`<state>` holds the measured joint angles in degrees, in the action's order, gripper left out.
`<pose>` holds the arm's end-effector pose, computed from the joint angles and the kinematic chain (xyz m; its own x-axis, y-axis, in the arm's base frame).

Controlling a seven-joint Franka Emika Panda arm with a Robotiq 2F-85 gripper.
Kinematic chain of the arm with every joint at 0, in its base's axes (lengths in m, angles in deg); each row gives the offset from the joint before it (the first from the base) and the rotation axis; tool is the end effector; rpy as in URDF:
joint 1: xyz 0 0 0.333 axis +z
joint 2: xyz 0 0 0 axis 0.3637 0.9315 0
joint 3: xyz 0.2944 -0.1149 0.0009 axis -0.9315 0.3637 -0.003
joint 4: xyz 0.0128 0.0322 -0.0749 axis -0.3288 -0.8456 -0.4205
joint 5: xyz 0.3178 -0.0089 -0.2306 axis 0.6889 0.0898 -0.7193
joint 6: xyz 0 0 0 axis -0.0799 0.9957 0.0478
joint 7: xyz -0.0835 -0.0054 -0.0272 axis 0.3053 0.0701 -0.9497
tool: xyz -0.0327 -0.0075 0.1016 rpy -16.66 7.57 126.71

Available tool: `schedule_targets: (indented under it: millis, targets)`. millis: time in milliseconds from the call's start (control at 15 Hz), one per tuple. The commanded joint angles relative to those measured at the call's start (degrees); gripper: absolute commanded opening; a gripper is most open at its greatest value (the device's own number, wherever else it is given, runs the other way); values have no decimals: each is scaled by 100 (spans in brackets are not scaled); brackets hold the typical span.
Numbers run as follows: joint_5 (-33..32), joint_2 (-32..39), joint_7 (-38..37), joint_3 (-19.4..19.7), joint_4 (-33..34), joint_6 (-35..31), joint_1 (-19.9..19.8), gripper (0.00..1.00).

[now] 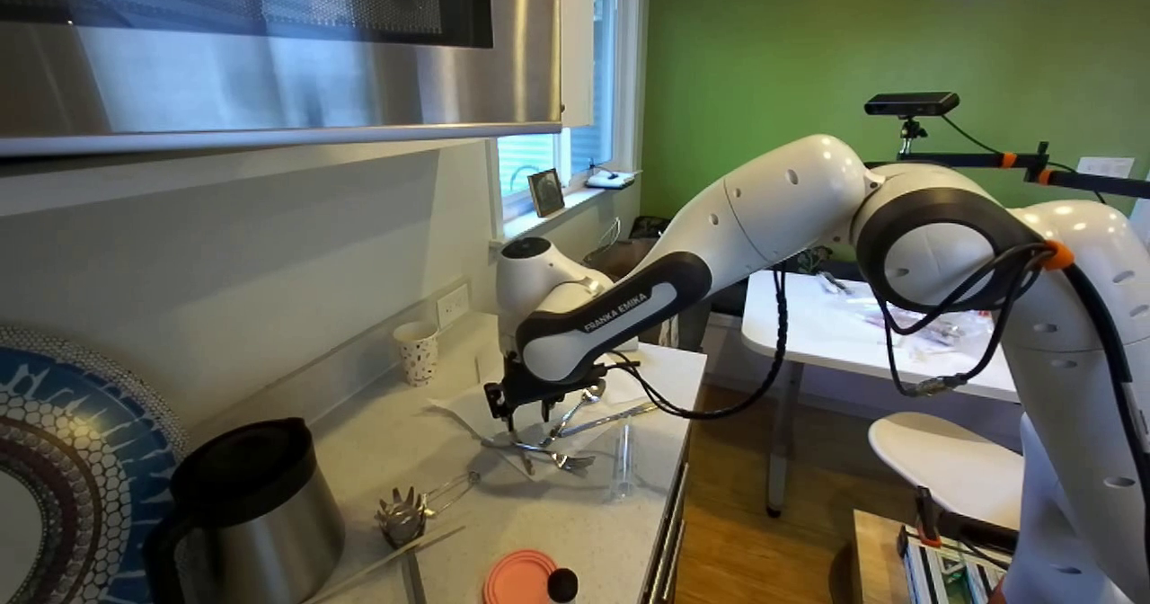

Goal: Move the wooden stirrer to the left

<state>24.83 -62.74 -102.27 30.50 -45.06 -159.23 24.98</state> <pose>0.6826 -0.0189 0.3343 0.7295 -0.6489 0.2161 -0.6670 -0.7450 0.0144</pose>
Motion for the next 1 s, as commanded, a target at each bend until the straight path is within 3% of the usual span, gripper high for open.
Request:
schedule_targets:
  millis: [0,200,267,333,467,600,933]
  targets:
    - [31,186,-60,87,213,111,121,60]
    - [22,252,-62,92,280,137,159,53]
    - [16,271,-69,97,299,142,171,43]
    - [19,287,-68,98,315,145,180,39]
    - [-4,289,-99,124,316,125,206,17]
    - [-2,262,-108,137,314,124,219,2]
    - [-151,171,-346,309,245,-1,280,2]
